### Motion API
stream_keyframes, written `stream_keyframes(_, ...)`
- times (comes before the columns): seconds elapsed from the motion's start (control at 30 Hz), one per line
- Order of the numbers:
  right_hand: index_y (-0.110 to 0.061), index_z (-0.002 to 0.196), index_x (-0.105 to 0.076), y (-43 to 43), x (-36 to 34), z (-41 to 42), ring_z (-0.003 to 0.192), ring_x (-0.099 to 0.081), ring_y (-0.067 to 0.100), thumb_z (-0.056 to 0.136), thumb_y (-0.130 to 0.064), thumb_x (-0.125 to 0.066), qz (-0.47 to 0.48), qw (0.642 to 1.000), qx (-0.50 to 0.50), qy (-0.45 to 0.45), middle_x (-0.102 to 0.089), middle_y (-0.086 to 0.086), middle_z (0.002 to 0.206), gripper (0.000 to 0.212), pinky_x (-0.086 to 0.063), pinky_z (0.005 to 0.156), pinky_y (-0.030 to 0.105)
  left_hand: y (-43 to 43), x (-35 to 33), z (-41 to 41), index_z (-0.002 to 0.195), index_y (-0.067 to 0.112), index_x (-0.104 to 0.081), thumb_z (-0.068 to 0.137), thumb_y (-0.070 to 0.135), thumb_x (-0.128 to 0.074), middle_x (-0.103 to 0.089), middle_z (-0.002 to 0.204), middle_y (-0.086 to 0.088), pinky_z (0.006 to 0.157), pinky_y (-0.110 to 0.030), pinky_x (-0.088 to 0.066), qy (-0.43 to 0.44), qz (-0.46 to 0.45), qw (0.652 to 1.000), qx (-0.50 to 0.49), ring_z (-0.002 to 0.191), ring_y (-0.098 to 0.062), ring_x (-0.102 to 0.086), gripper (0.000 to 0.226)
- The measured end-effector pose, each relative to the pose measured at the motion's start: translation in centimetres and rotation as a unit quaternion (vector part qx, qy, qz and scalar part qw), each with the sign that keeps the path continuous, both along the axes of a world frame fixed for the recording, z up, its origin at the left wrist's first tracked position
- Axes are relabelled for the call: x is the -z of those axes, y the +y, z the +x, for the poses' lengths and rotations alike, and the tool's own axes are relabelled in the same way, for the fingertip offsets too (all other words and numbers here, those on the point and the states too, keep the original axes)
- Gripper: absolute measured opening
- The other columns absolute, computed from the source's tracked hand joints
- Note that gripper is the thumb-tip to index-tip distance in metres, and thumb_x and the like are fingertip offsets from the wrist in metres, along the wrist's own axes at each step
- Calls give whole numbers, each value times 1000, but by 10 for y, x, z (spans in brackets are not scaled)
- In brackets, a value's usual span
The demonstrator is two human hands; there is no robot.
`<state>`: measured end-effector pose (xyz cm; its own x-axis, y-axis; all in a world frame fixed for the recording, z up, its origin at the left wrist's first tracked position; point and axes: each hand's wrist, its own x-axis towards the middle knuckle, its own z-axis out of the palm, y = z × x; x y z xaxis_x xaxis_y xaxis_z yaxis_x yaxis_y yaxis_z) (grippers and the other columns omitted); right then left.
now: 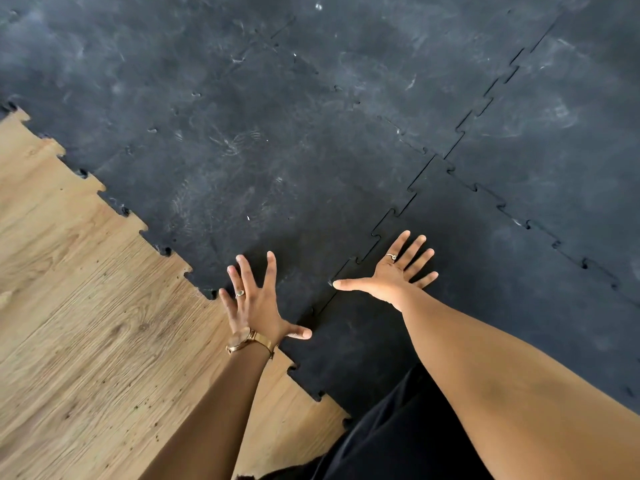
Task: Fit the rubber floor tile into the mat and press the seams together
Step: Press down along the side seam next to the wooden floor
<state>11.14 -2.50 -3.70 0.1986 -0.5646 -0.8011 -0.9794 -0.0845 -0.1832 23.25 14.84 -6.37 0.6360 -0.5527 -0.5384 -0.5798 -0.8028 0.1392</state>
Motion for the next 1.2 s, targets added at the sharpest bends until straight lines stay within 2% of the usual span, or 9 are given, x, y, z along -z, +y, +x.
stream_keyframes(0.23, -18, 132, 48, 0, 0, 3, 125, 50, 36, 35, -86, -70, 5, 1000, 7, 7, 57, 11, 136, 168, 23, 104, 65, -11, -4, -3, 147, 33, 26, 47, 56, -89, 33, 153, -15, 114, -59, -1, 35, 21, 999, -30, 143, -39, 23, 155)
stream_keyframes(0.4, -18, 133, 47, 2, -1, 5, 127, 48, 36, 35, -86, -70, 2, 1000, 11, 5, 54, 11, 139, 167, 23, 103, 64, -12, -6, 2, 147, 29, 26, 54, 56, -86, 31, 153, -18, 113, -61, -8, 36, 41, 998, -7, 143, -43, 18, 149)
stream_keyframes(0.67, -19, 134, 47, 2, 0, 10, 128, 48, 33, 33, -86, -70, -10, 999, 31, 15, 54, 9, 140, 168, 24, 103, 62, -22, -5, -8, 147, 36, 23, 55, 32, -91, 33, 152, -18, 111, -64, 0, 36, 11, 997, -65, 140, -45, 25, 148)
stream_keyframes(1.0, -18, 134, 46, 4, -2, 5, 128, 48, 35, 35, -86, -70, -10, 1000, 17, 3, 54, 10, 139, 167, 24, 102, 63, -18, -11, 0, 148, 37, 20, 54, 55, -87, 28, 154, -17, 109, -67, -10, 40, 39, 998, 5, 141, -50, 16, 144)
stream_keyframes(1.07, -17, 135, 45, 3, -4, 3, 129, 46, 37, 39, -84, -71, -2, 1000, 10, 1, 53, 12, 140, 165, 22, 102, 63, -17, -12, 4, 149, 37, 19, 54, 59, -85, 28, 154, -17, 109, -68, -12, 48, 41, 998, 13, 141, -51, 15, 142)
stream_keyframes(1.2, -15, 139, 40, 0, -7, -1, 133, 41, 40, 55, -78, -71, 9, 1000, 1, 1, 48, 15, 143, 153, 16, 106, 65, -16, -10, 3, 151, 36, 13, 65, 65, -74, 27, 155, -17, 109, -69, -11, 52, 13, 999, -3, 141, -51, 16, 126)
